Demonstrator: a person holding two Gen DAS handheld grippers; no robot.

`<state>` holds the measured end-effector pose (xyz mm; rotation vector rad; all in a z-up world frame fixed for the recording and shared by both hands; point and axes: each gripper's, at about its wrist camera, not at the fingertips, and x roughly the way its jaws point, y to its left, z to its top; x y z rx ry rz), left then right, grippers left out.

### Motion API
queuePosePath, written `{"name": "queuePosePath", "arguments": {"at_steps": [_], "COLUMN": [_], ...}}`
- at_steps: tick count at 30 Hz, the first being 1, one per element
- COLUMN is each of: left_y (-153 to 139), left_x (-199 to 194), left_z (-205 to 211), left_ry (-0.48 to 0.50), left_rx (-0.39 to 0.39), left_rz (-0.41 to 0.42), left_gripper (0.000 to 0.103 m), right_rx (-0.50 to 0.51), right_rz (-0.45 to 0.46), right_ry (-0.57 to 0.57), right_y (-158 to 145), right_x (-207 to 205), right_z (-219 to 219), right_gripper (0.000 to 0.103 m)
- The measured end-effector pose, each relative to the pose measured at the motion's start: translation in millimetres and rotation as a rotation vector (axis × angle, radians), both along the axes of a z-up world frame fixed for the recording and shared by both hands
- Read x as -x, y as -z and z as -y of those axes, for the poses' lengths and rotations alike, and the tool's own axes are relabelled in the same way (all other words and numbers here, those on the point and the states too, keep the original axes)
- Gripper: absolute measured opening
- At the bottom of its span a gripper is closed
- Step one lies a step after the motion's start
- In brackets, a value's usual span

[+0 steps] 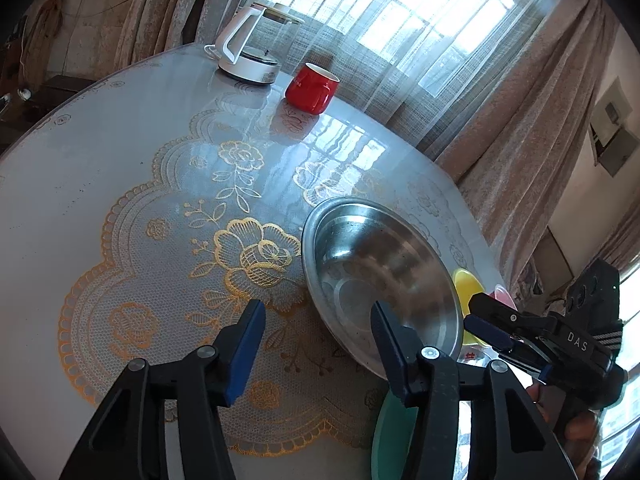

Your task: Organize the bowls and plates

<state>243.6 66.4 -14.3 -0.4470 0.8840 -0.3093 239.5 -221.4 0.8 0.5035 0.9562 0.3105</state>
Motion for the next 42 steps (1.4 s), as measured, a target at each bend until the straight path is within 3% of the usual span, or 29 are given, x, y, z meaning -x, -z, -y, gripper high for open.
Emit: {"name": "queuePosePath", "arguments": {"at_steps": [4, 7, 10, 14, 42], "left_y": [5.1, 11.8, 14.6, 11.5, -13.5], "left_x": [-12.4, -19.4, -20.2, -14.8, 103.3], "left_z": [4.1, 12.1, 13.5, 9.0, -83.3], "left_ry": [0.009, 0.014, 0.015, 0.008, -0.150], "left_rx": [0.008, -0.046, -0.032, -0.030, -0.041], "left_rz": [-0.021, -0.041, -0.040, -0.027, 0.045], "left_gripper": [0.048, 0.029, 0.019, 0.019, 0.021], "right_rx": [0.015, 0.057, 0.142, 0.194, 0.225], "right_rz": [-0.014, -0.013, -0.006, 0.006, 0.107], "right_ry": [-0.004, -0.013, -0.023, -0.033, -0.309], "right_y": [6.0, 10.0, 12.6, 13.6, -7.4], "right_x": [-6.4, -11.9, -16.1, -15.9, 48.4], "right_z": [-5.2, -12.9, -22.0, -27.8, -125.0], "right_gripper": [0.058, 0.057, 0.038, 0.023, 0.023]}}
